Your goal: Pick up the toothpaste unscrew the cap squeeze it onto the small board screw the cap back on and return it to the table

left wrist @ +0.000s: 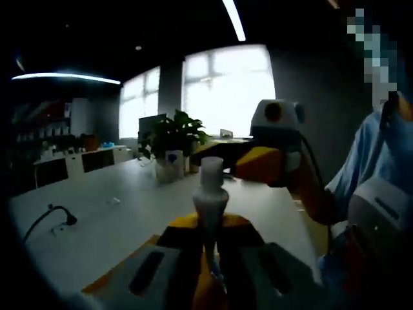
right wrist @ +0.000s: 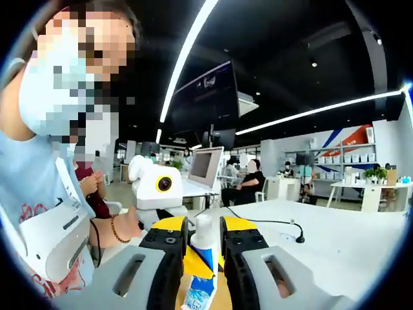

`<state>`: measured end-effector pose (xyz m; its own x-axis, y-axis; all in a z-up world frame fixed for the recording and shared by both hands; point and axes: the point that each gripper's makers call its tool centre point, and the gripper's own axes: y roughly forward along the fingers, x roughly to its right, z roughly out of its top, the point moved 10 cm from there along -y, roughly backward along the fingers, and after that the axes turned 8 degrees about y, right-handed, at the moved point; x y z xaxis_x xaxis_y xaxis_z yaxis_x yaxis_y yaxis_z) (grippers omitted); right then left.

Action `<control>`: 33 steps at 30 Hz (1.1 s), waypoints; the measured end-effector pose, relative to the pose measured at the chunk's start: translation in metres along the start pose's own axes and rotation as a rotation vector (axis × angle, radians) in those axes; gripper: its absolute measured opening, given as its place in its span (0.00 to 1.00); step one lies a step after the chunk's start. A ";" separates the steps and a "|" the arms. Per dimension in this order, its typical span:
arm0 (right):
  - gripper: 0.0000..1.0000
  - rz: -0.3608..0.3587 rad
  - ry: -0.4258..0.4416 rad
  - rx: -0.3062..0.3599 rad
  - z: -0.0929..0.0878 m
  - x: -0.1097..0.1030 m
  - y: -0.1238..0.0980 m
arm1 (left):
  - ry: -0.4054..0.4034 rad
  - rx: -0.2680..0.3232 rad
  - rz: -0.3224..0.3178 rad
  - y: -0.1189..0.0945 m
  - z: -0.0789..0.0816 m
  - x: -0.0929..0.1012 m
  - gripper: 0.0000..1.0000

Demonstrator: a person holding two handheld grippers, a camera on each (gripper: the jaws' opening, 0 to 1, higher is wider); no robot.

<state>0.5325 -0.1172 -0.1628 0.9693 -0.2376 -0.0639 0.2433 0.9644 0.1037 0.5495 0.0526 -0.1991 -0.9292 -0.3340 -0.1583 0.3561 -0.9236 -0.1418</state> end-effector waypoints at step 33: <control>0.10 -0.415 -0.059 -0.040 -0.004 -0.015 0.030 | 0.008 0.003 0.156 0.004 0.005 0.007 0.06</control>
<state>0.5250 -0.0845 -0.1622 0.7899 -0.6122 -0.0349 0.6132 0.7888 0.0429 0.5443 0.0453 -0.1956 -0.8619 -0.4718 -0.1857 0.4956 -0.8613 -0.1117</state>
